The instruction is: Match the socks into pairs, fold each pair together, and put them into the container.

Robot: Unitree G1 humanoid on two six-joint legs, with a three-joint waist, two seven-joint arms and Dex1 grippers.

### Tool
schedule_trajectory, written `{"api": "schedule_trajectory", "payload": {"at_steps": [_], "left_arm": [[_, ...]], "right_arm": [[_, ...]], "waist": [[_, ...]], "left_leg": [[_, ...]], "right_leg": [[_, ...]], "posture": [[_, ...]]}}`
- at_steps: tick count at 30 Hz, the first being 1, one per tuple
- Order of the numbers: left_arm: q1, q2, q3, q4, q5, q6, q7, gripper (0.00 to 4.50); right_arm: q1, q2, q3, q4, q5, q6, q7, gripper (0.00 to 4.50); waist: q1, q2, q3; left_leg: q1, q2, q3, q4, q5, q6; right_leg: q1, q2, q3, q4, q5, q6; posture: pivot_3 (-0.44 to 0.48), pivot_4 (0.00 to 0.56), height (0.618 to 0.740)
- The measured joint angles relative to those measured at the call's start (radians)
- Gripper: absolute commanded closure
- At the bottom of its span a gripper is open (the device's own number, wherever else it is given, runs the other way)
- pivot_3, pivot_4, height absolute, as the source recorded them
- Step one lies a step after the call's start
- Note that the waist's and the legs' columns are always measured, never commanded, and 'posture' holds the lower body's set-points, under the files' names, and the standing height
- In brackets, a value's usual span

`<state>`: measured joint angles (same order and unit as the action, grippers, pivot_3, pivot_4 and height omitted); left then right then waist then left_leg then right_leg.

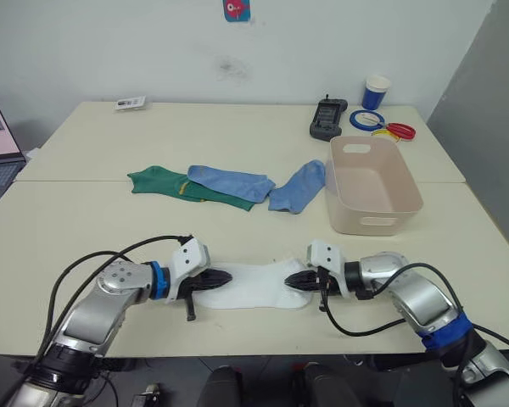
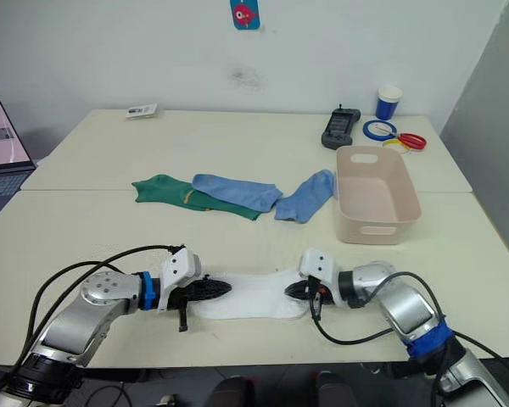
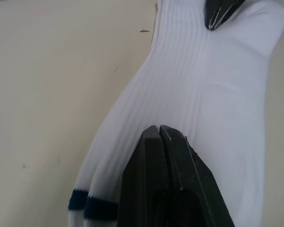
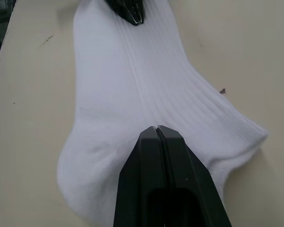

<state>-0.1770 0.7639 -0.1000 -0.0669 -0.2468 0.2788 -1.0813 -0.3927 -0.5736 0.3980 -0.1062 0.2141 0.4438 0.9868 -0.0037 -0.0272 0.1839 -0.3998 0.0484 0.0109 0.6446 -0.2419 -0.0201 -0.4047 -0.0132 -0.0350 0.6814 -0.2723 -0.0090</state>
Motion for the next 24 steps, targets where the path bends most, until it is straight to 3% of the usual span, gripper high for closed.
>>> {"api": "schedule_trajectory", "payload": {"at_steps": [9, 15, 18, 24], "left_arm": [[0.002, 0.028, 0.083, 0.068, -0.050, 0.018, -0.019, 4.48], [0.002, 0.059, 0.184, 0.059, -0.137, 0.112, -0.027, 4.48], [0.010, 0.071, 0.250, 0.058, -0.182, 0.182, -0.011, 3.91], [0.085, 0.072, 0.288, -0.012, -0.266, 0.352, 0.015, 1.97]], "right_arm": [[0.053, -0.068, -0.098, -0.031, 0.046, 0.041, 0.037, 4.50], [0.037, -0.049, -0.233, -0.193, 0.219, 0.286, -0.014, 4.50], [0.039, -0.046, -0.294, -0.228, 0.280, 0.396, -0.067, 3.68], [0.080, -0.036, -0.301, -0.231, 0.281, 0.497, -0.151, 1.60]], "waist": [[0.000, 0.000, 0.000], [-0.002, 0.000, 0.000], [-0.001, 0.000, 0.000], [-0.001, 0.000, 0.000]], "left_leg": [[0.000, 0.000, 0.000, 0.000, 0.000, 0.000], [0.000, 0.001, -0.002, 0.000, 0.000, 0.000], [0.000, 0.000, -0.002, 0.000, 0.000, 0.000], [0.000, 0.000, -0.003, 0.000, 0.000, 0.000]], "right_leg": [[0.000, 0.000, 0.000, 0.000, 0.000, 0.000], [0.000, -0.003, -0.001, 0.000, 0.000, 0.000], [0.000, -0.005, -0.001, 0.000, 0.000, 0.000], [0.000, -0.005, 0.000, 0.000, 0.000, 0.000]], "posture": [[0.000, 0.150, 0.740], [0.000, 0.150, 0.740], [0.000, 0.150, 0.740], [0.000, 0.150, 0.740]]}}
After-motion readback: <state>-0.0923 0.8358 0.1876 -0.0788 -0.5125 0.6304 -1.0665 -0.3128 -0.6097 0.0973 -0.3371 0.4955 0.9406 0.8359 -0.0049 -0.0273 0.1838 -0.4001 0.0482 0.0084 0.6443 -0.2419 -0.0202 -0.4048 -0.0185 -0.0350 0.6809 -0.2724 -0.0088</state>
